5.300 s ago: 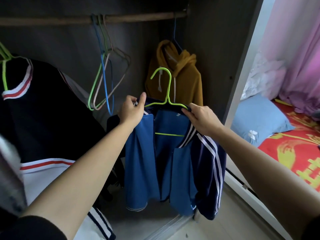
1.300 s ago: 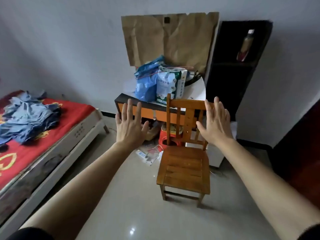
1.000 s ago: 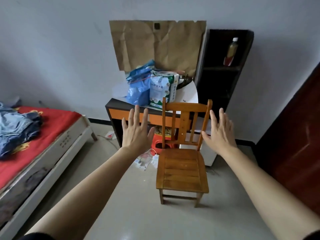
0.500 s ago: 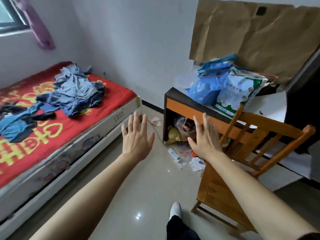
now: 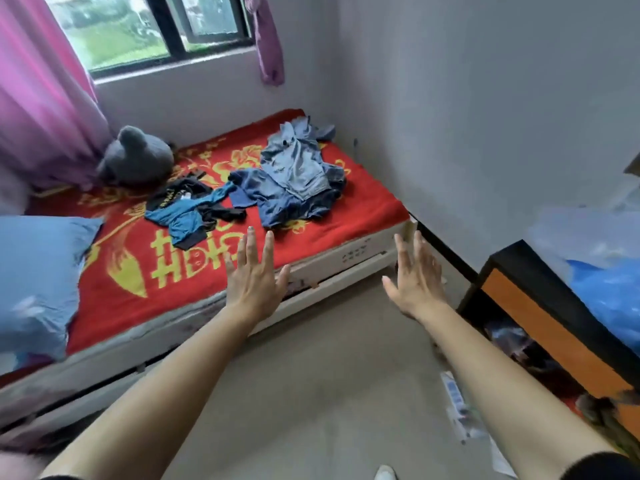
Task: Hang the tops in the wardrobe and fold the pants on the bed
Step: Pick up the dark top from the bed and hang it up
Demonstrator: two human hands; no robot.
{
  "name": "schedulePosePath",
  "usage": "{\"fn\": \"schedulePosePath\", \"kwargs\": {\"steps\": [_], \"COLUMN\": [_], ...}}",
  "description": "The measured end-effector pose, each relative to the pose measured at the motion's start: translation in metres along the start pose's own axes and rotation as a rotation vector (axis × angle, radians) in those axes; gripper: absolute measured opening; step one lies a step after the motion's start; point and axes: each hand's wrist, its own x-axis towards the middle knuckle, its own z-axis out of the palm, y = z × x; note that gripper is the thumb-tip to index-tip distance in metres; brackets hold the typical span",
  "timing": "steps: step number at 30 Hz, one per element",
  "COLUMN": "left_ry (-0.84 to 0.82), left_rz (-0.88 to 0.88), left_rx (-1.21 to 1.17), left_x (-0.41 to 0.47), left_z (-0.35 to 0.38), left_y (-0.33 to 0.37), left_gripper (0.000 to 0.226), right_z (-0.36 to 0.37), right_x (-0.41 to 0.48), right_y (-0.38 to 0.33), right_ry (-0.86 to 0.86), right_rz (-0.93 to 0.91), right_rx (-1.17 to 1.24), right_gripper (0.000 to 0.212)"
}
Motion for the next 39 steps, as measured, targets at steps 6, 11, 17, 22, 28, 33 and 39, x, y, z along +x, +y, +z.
{"fn": "schedulePosePath", "kwargs": {"steps": [6,11,17,22,28,33,39], "left_ry": [-0.022,-0.041,-0.099,-0.176,-0.253,-0.314,-0.396], "left_rz": [-0.246,-0.432,-0.480,-0.483,-0.419,-0.437,-0.507], "left_rx": [0.047,0.015,-0.067,-0.121,-0.117,-0.153,-0.219], "left_x": [0.032,0.078,0.196,0.282,0.363,0.400,0.421], "left_z": [0.018,0.049,0.093,0.101,0.123,0.192,0.315], "left_y": [-0.096,-0.187,-0.301,-0.381,-0.462,-0.506,-0.543], "left_gripper": [0.077,0.078,0.079,0.080,0.081,0.085,0.088], "right_z": [0.039,0.091,0.156,0.194,0.248,0.330,0.475], "right_x": [0.117,0.193,0.303,0.393,0.466,0.511,0.560], "right_y": [-0.090,-0.180,-0.283,-0.359,-0.425,-0.459,-0.495], "right_ry": [-0.127,-0.207,-0.234,-0.292,-0.418,-0.519,-0.577], "right_rz": [-0.235,-0.407,-0.491,-0.424,-0.397,-0.443,-0.500], "right_rx": [0.004,-0.043,-0.147,-0.212,-0.241,-0.240,-0.197], "right_gripper": [0.095,0.099,0.092,0.089,0.083,0.083,0.083]}}
